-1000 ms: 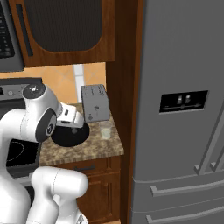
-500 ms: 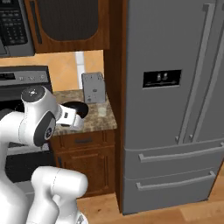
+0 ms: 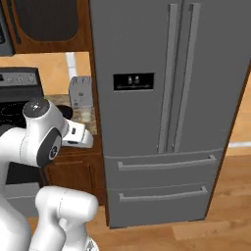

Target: Grab a lemon wedge from the fridge and one ice cube from the ice bowl, and put them in the glass of lemonade.

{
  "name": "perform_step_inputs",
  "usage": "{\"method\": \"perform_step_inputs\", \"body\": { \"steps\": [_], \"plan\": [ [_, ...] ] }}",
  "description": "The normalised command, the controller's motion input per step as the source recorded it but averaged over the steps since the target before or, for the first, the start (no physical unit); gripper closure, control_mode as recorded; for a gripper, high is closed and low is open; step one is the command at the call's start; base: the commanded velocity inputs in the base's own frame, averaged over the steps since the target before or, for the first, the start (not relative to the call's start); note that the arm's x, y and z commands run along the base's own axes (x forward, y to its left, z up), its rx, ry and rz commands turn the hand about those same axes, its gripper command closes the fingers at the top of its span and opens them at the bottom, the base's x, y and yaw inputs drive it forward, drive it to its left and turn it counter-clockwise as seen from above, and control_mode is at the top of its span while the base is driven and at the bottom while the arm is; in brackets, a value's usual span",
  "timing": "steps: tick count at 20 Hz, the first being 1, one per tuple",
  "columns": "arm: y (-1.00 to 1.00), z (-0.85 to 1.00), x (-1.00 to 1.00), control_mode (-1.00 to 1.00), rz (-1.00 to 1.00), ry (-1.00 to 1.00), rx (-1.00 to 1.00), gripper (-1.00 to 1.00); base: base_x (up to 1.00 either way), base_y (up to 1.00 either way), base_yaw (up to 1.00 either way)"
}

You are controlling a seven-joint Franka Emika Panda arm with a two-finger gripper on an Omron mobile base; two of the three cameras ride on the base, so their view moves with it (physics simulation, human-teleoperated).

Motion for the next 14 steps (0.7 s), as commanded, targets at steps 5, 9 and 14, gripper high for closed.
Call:
{"method": "perform_step_inputs", "body": {
  "steps": [5,9,14],
  "plan": [
    [0.00,0.00,0.00,1.00,0.00,0.00,0.00,-1.00,0.00,-1.00,0.24],
    [0.00,0.00,0.00,1.00,0.00,0.00,0.00,-1.00,0.00,-1.00,0.21],
    [0.00,0.00,0.00,1.00,0.00,0.00,0.00,-1.00,-0.04,-0.88,0.22]
  ]
}}
